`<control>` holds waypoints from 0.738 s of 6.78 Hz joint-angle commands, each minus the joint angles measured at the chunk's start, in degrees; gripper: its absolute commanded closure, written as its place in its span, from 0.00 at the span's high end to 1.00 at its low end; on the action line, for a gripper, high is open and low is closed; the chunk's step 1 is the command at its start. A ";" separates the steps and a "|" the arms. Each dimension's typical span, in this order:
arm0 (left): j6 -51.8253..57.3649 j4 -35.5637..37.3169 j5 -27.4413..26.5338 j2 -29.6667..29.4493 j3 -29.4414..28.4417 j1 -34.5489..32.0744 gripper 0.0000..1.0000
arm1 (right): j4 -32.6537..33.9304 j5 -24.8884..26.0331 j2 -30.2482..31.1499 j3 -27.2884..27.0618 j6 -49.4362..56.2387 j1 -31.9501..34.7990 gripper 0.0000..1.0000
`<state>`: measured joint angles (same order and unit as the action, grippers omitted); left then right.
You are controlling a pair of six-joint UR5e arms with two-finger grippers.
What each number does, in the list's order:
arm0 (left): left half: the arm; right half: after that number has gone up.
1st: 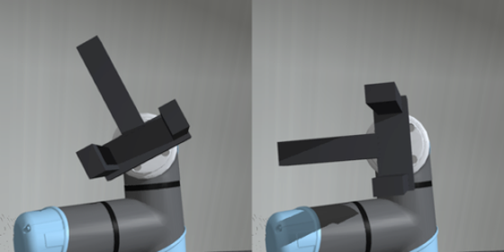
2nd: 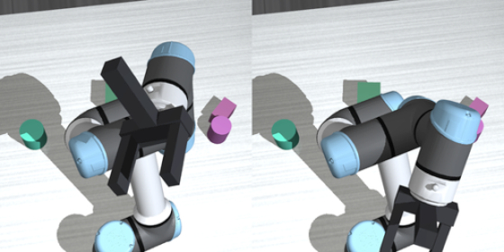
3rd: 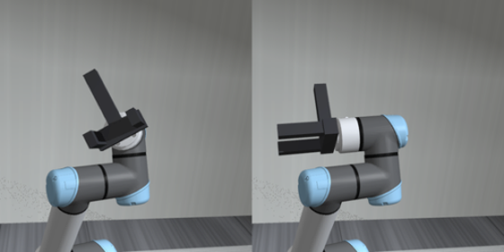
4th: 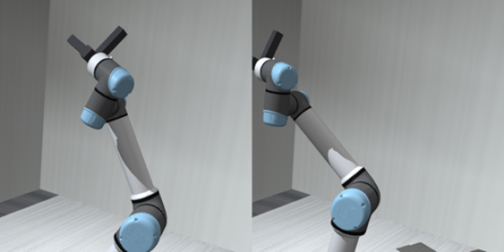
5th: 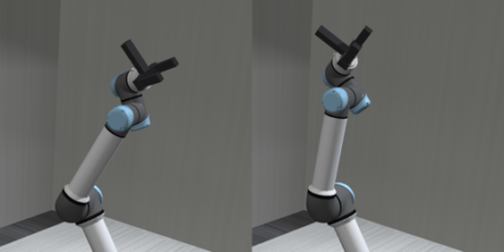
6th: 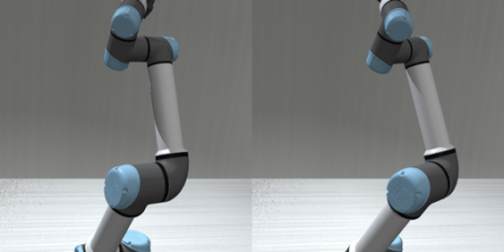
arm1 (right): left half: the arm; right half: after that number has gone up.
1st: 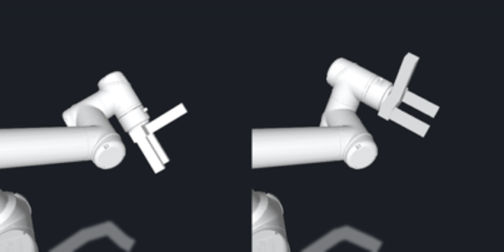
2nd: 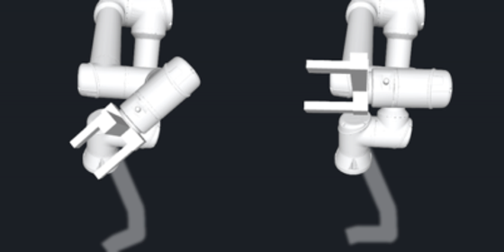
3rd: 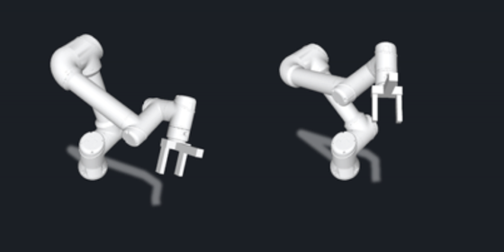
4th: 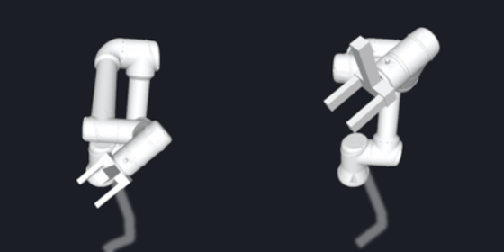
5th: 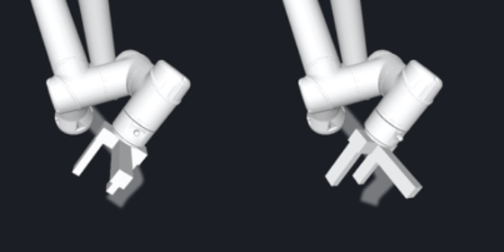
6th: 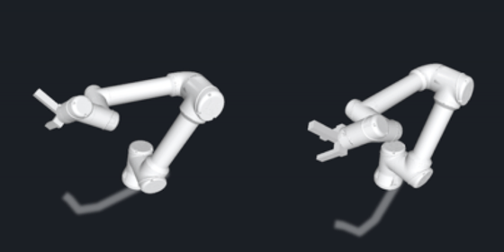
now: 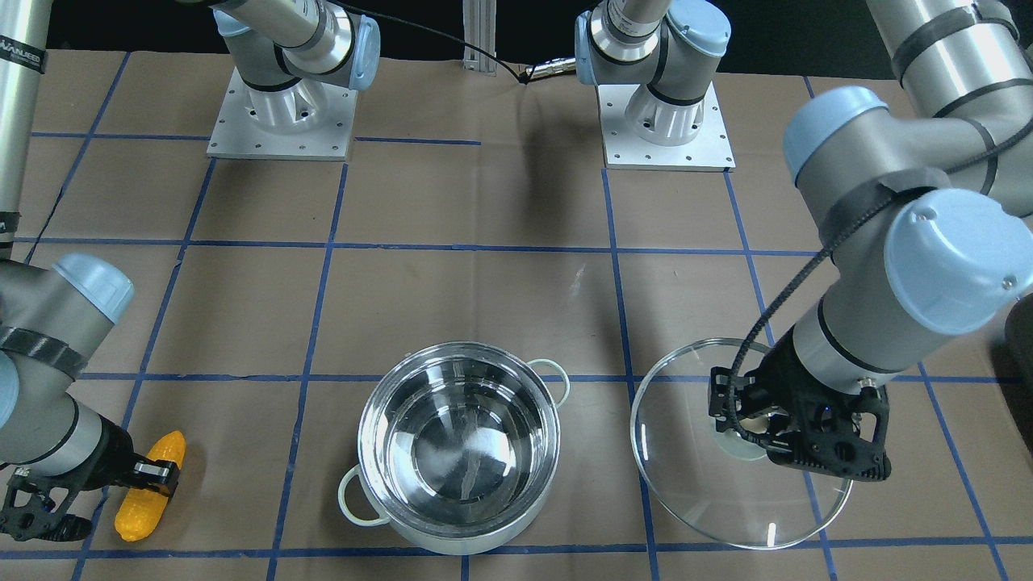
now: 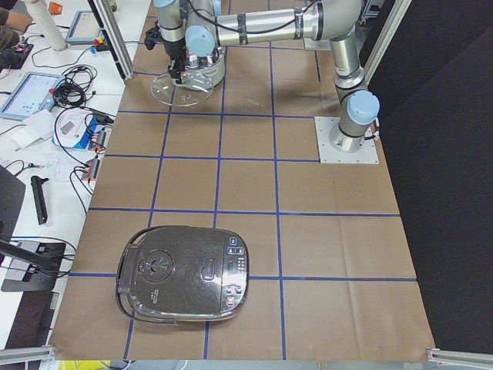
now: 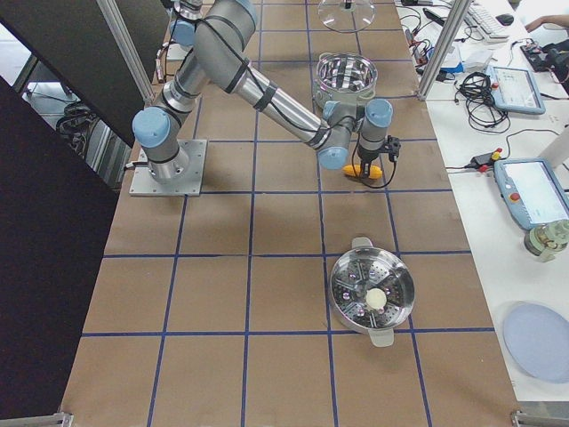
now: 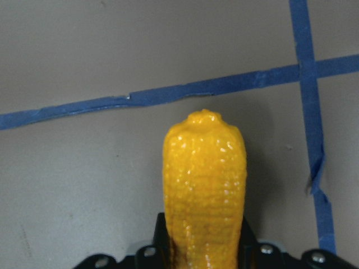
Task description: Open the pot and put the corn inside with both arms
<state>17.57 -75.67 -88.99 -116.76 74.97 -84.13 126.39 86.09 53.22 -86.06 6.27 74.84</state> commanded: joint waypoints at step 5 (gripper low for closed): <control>3.00 15.38 -0.13 -5.24 12.40 3.27 1.00 | -12.57 0.35 6.73 12.58 -8.54 29.16 0.09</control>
<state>20.92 -60.32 -89.25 -121.99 87.58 -81.08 113.99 83.12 60.46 -74.63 -0.49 95.88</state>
